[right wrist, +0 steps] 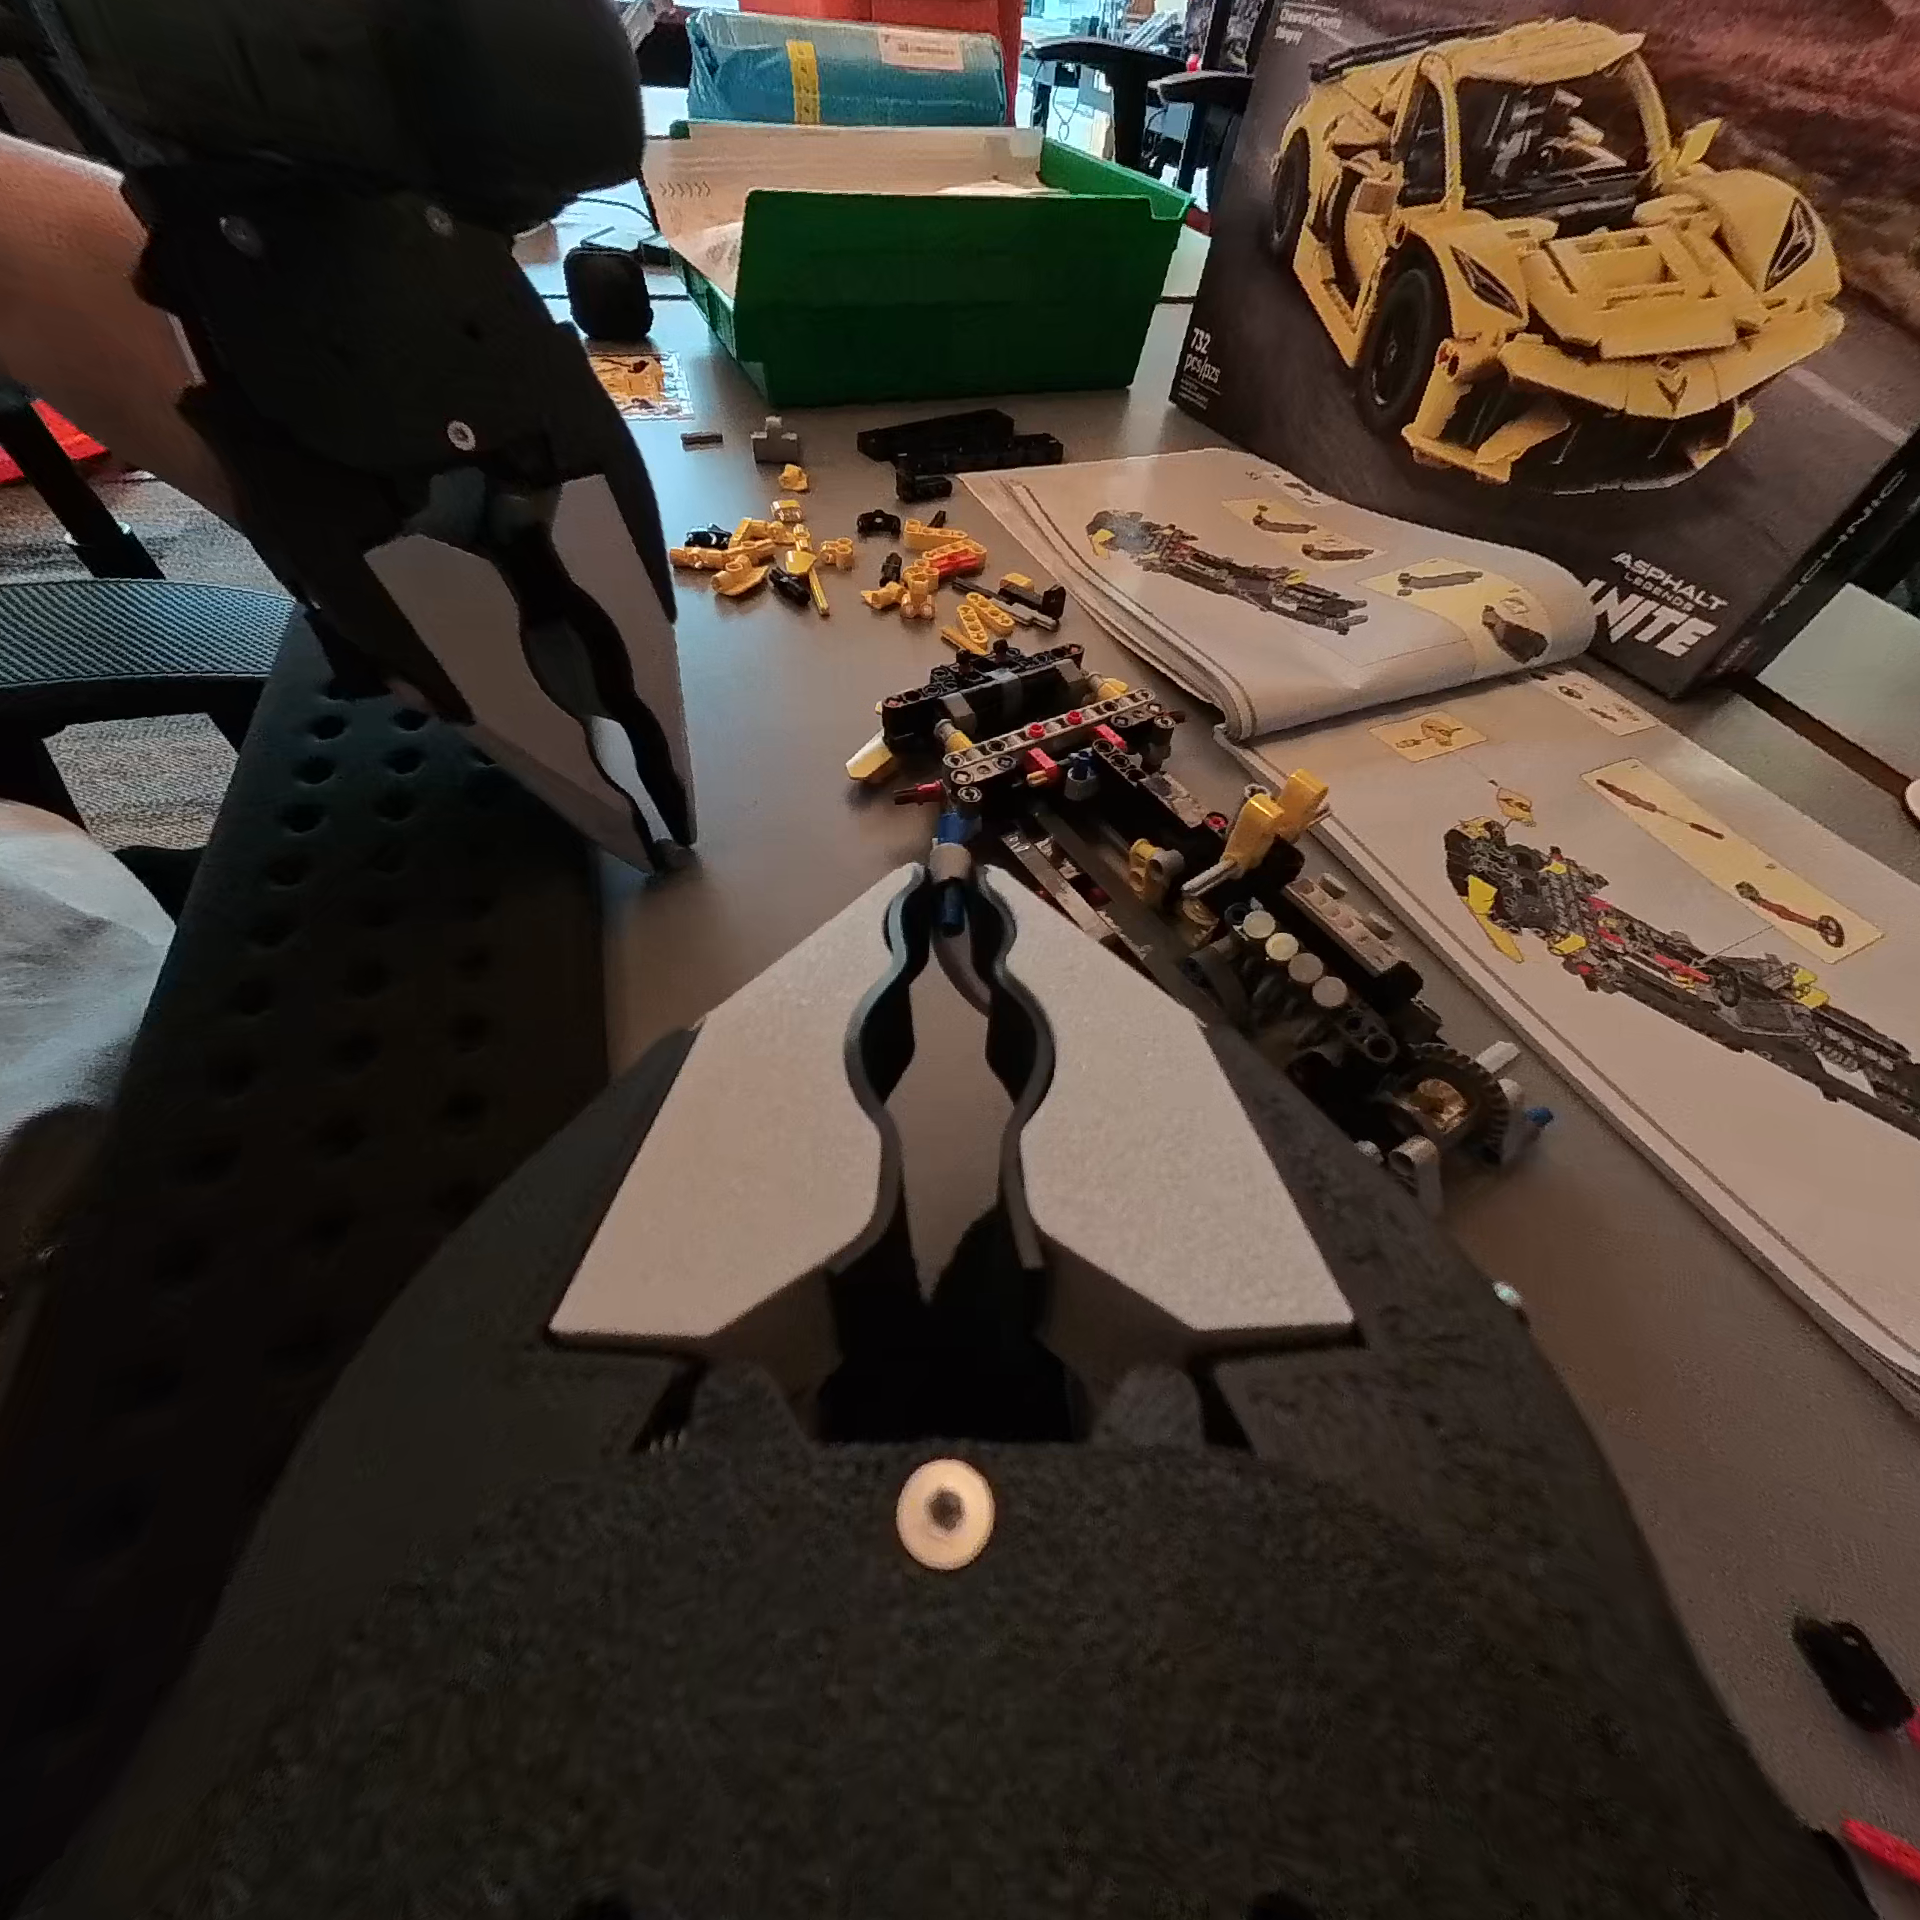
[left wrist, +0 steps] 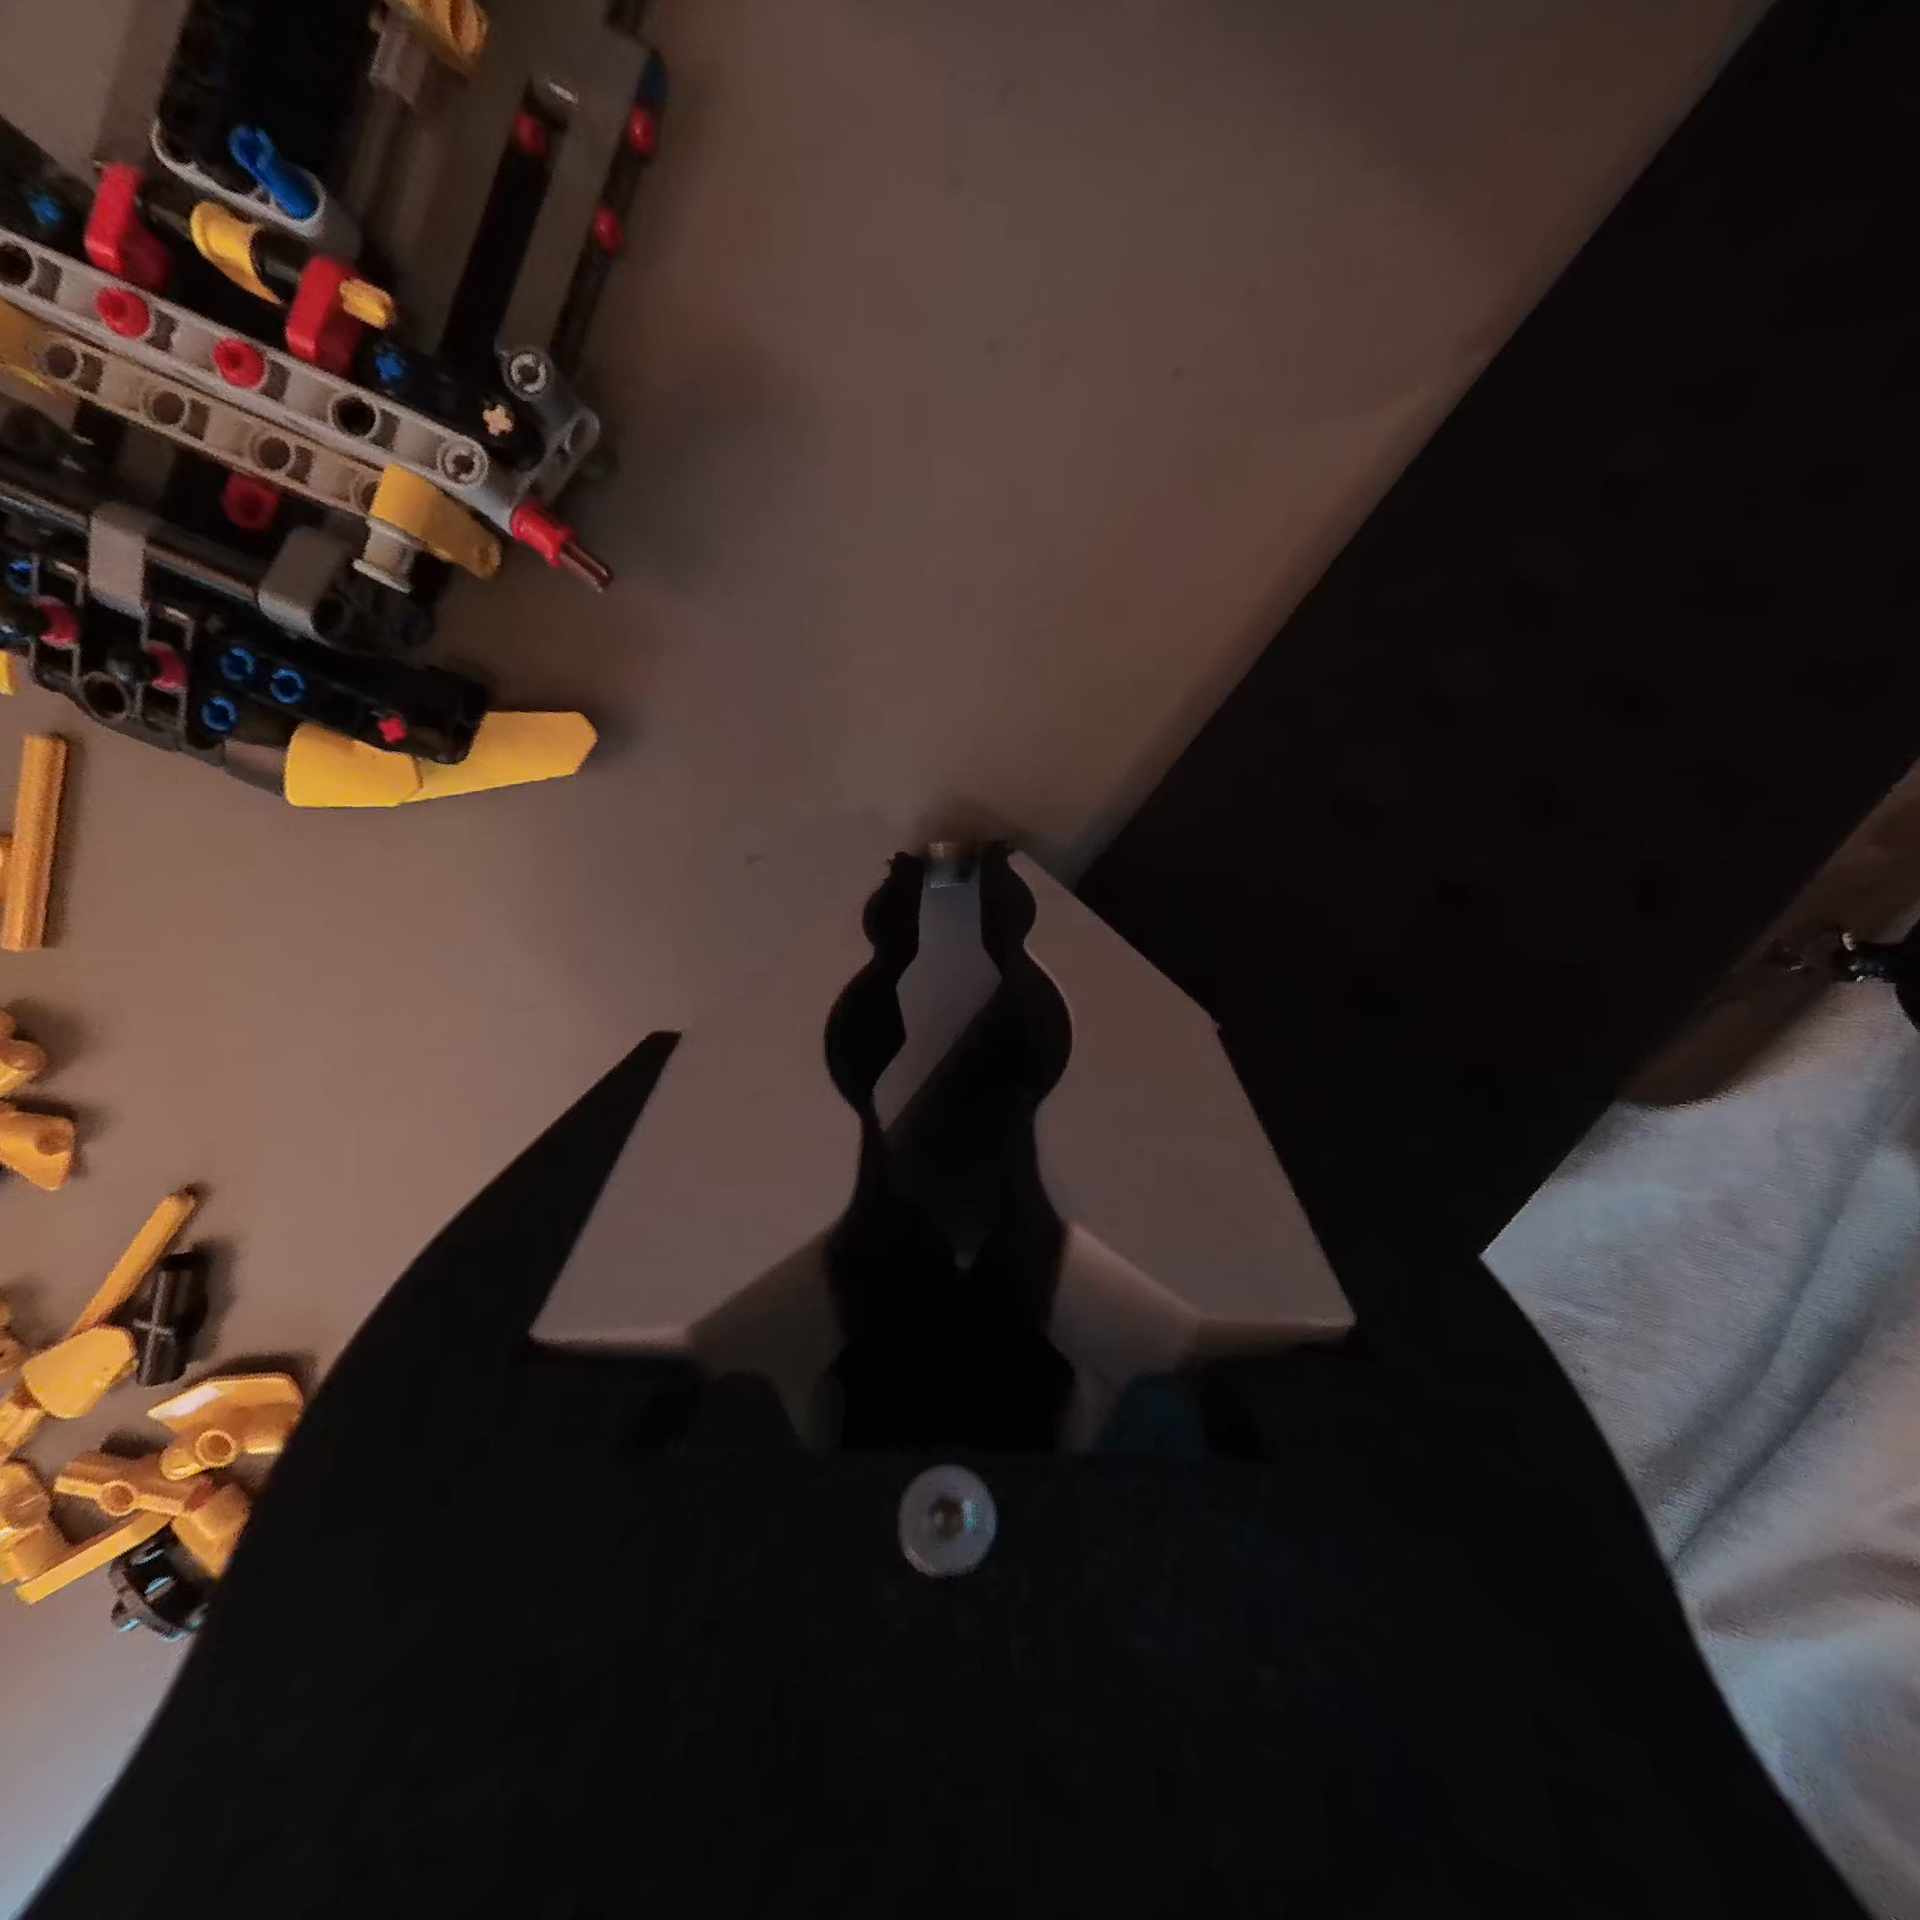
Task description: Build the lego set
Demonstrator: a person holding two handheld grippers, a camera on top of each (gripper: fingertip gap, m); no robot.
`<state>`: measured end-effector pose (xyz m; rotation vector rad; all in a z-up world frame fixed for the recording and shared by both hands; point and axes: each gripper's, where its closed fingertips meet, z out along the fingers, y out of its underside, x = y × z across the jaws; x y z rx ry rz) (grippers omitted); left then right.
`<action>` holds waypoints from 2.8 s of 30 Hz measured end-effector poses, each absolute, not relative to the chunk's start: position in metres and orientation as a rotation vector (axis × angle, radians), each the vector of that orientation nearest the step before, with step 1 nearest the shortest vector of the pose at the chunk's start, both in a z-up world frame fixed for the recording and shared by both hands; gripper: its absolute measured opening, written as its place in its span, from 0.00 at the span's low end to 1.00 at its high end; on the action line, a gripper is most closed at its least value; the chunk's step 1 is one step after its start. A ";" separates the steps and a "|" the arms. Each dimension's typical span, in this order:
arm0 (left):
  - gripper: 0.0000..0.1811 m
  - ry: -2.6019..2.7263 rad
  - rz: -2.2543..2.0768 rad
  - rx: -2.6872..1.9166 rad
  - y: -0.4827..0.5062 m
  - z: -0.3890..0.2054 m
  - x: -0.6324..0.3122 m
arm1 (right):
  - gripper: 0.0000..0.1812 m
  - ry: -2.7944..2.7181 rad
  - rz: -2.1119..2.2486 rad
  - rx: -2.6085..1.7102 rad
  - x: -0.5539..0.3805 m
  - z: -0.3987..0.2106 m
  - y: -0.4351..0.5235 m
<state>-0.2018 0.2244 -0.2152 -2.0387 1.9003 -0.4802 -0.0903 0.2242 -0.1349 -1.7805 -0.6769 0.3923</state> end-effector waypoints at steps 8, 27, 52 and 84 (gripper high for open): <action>0.03 1.970 -0.474 -1.943 0.224 -0.215 -0.200 | 0.03 -0.685 0.396 -1.788 -0.092 -0.137 0.224; 0.03 1.934 -0.802 -0.908 0.234 -0.177 -0.154 | 0.04 -1.118 0.318 -1.959 -0.148 -0.183 0.230; 0.03 1.997 -0.696 -0.861 0.233 -0.191 -0.156 | 0.04 -1.312 0.180 -2.009 -0.150 -0.191 0.233; 0.03 1.889 -0.066 -0.683 0.265 -0.194 -0.151 | 0.03 -1.095 -0.184 -2.262 -0.145 -0.194 0.256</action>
